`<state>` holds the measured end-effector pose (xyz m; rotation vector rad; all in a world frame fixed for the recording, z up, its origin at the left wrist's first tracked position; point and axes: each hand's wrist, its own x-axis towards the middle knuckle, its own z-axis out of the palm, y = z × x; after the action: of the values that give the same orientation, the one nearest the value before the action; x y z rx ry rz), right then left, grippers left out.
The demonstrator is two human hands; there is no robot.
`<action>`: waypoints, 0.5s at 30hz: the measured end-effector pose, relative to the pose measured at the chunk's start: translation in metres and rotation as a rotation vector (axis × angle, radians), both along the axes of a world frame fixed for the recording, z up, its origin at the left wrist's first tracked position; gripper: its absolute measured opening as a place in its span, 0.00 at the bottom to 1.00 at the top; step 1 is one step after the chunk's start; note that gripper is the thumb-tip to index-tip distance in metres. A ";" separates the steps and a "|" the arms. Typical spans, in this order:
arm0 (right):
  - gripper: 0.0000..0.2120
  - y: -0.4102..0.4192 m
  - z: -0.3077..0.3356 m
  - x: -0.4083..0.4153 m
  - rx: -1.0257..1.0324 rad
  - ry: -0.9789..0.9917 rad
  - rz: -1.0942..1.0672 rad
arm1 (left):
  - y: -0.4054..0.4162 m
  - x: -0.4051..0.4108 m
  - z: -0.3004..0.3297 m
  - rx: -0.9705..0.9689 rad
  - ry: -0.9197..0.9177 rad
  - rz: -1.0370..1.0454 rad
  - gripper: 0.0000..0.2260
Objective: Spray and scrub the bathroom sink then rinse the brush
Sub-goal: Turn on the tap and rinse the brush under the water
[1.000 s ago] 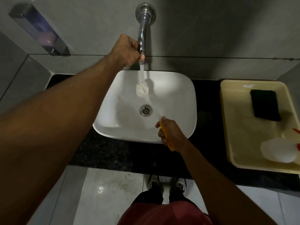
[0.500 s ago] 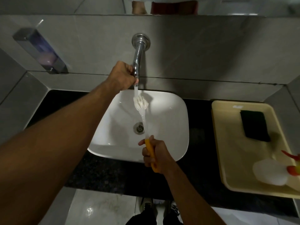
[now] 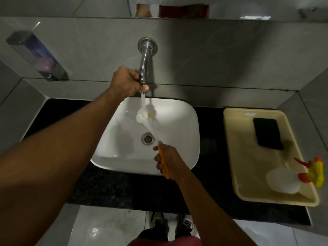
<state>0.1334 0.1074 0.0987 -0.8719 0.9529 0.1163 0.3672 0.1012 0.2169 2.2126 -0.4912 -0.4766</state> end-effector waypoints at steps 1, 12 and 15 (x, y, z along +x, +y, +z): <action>0.14 -0.001 0.004 -0.003 -0.014 0.019 -0.014 | 0.002 -0.001 0.000 0.015 -0.030 0.023 0.17; 0.12 -0.048 0.002 -0.155 -0.619 0.019 -0.298 | -0.002 -0.038 -0.015 0.027 -0.249 0.276 0.17; 0.10 -0.068 -0.011 -0.197 -0.777 0.172 -0.354 | -0.009 -0.059 -0.032 -0.027 -0.284 0.447 0.20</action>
<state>-0.0633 0.0398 0.0876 -1.3955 1.3267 -0.5249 0.3079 0.0920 0.1853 2.2847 -0.1331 0.0804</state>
